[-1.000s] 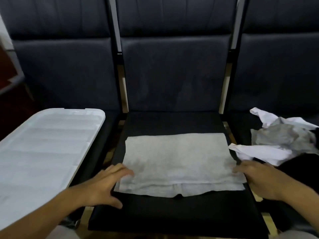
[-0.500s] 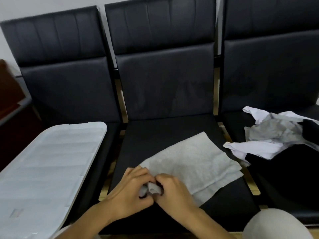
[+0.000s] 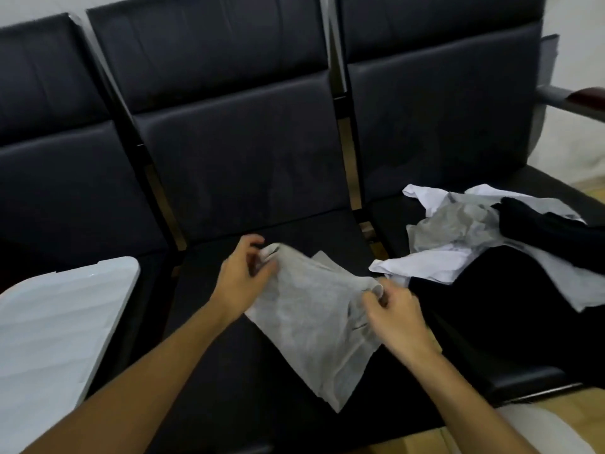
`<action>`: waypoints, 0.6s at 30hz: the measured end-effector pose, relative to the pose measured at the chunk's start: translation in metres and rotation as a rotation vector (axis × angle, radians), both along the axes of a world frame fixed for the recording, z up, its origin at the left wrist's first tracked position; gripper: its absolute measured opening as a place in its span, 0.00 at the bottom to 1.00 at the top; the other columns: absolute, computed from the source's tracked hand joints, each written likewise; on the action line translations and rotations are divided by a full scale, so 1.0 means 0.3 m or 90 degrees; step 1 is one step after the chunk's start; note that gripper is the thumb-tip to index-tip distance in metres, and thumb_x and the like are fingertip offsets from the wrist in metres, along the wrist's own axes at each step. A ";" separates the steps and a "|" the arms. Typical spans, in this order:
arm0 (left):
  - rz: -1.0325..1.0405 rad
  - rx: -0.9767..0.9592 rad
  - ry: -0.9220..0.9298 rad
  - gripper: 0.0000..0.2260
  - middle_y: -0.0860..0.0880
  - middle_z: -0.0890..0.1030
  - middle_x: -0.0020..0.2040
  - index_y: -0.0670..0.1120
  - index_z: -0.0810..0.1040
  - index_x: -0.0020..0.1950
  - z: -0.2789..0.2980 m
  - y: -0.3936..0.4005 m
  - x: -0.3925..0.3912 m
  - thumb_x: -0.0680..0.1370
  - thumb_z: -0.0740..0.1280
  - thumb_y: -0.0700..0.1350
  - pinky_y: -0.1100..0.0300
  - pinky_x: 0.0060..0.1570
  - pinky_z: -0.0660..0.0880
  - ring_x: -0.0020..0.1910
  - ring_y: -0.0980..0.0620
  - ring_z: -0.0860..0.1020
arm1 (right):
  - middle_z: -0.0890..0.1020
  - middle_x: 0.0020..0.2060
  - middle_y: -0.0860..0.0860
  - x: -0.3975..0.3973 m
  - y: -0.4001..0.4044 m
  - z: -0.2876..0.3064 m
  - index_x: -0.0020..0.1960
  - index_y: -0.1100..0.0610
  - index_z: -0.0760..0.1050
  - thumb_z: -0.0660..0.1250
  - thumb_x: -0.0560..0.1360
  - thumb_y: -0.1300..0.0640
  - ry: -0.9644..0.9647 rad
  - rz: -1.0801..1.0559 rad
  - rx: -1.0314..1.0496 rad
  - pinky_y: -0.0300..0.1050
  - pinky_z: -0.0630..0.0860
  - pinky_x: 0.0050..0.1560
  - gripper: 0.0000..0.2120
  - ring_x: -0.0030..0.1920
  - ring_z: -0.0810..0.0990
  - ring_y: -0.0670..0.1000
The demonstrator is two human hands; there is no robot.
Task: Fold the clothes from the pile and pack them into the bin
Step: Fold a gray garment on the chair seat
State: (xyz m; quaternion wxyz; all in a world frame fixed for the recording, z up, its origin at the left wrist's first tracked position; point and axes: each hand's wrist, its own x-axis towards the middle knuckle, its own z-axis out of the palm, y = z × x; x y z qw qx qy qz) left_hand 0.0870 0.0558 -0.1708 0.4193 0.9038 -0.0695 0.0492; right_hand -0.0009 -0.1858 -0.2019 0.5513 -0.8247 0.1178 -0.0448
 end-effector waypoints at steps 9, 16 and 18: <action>-0.032 0.227 0.316 0.36 0.47 0.70 0.69 0.49 0.63 0.75 -0.248 -0.273 0.246 0.72 0.75 0.55 0.51 0.61 0.74 0.67 0.46 0.72 | 0.72 0.67 0.56 0.104 -0.129 -0.165 0.73 0.57 0.63 0.69 0.71 0.35 0.282 0.051 -0.156 0.52 0.72 0.66 0.40 0.67 0.72 0.58; -0.119 0.002 0.420 0.21 0.47 0.85 0.51 0.46 0.81 0.55 -0.097 -0.099 0.175 0.66 0.80 0.51 0.50 0.52 0.82 0.50 0.50 0.84 | 0.77 0.58 0.55 0.134 0.023 -0.132 0.57 0.56 0.75 0.67 0.76 0.55 0.211 0.109 -0.362 0.47 0.74 0.58 0.12 0.61 0.76 0.57; -0.174 -0.002 0.389 0.16 0.46 0.86 0.49 0.43 0.83 0.52 -0.008 -0.005 0.095 0.69 0.79 0.47 0.51 0.53 0.81 0.50 0.50 0.84 | 0.78 0.45 0.53 0.119 0.029 -0.088 0.40 0.52 0.74 0.71 0.72 0.54 0.175 0.140 -0.296 0.47 0.76 0.47 0.06 0.52 0.80 0.57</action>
